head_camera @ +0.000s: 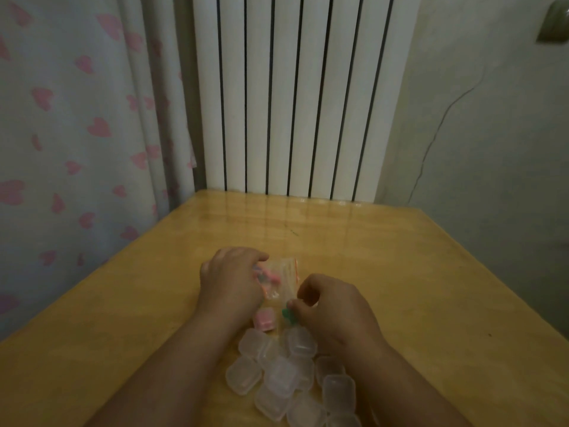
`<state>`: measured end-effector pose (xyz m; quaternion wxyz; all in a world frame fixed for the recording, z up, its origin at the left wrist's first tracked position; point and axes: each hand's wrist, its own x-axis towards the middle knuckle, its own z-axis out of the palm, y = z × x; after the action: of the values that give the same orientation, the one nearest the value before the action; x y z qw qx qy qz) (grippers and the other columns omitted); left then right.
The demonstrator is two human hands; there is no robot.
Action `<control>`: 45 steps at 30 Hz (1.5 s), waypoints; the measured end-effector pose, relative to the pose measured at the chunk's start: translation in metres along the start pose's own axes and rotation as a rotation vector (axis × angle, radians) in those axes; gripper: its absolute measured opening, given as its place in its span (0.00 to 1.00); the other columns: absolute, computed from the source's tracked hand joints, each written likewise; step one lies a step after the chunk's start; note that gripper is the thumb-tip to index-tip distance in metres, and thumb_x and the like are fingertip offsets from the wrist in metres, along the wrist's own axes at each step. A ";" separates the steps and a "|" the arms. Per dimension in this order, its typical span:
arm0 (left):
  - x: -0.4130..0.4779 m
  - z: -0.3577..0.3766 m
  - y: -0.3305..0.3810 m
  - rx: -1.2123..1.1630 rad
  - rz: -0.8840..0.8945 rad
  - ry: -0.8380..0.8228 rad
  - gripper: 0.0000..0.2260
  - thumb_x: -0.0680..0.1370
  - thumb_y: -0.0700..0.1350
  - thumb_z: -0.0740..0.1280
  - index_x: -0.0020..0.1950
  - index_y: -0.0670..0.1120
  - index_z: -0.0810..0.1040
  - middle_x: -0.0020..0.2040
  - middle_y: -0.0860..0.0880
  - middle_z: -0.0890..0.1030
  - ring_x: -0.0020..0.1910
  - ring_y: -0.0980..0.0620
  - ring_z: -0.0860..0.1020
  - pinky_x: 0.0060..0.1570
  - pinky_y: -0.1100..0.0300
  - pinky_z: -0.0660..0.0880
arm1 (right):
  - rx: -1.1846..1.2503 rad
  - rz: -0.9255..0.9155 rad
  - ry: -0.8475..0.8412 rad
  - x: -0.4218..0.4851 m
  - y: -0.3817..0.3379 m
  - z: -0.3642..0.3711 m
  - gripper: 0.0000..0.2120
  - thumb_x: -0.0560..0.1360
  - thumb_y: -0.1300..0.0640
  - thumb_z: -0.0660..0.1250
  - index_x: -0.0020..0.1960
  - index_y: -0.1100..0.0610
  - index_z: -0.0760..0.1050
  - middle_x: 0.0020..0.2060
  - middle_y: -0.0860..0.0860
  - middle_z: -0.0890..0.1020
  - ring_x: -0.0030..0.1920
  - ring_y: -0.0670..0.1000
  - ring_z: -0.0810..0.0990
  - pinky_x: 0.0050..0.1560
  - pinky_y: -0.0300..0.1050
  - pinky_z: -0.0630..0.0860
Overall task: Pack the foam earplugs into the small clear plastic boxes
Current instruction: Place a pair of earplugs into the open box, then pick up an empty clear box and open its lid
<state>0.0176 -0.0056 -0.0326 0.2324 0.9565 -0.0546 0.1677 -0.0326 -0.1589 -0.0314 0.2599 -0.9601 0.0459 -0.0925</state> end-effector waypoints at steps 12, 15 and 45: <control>0.004 0.017 -0.013 -0.135 0.012 -0.055 0.12 0.71 0.37 0.65 0.45 0.53 0.81 0.48 0.54 0.79 0.53 0.51 0.76 0.51 0.56 0.74 | 0.046 0.011 -0.065 0.020 0.014 -0.005 0.11 0.78 0.55 0.64 0.59 0.49 0.79 0.57 0.47 0.82 0.57 0.48 0.78 0.54 0.39 0.71; 0.006 0.018 -0.016 -0.175 -0.017 -0.016 0.08 0.73 0.37 0.64 0.42 0.50 0.75 0.49 0.51 0.77 0.52 0.49 0.75 0.48 0.56 0.72 | 0.007 0.025 -0.110 0.028 0.012 -0.006 0.12 0.79 0.56 0.63 0.60 0.51 0.79 0.59 0.49 0.81 0.60 0.50 0.77 0.55 0.40 0.71; 0.006 0.019 -0.017 -0.195 0.065 -0.015 0.15 0.71 0.35 0.64 0.34 0.52 0.64 0.37 0.58 0.65 0.42 0.53 0.66 0.37 0.60 0.56 | -0.195 -0.127 -0.131 0.068 -0.032 0.029 0.01 0.73 0.57 0.66 0.43 0.52 0.74 0.44 0.55 0.79 0.45 0.57 0.78 0.40 0.44 0.69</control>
<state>0.0320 0.0009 -0.0537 0.3185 0.9283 -0.1033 0.1618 0.0415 -0.1266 -0.0297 0.1614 -0.9858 -0.0235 -0.0409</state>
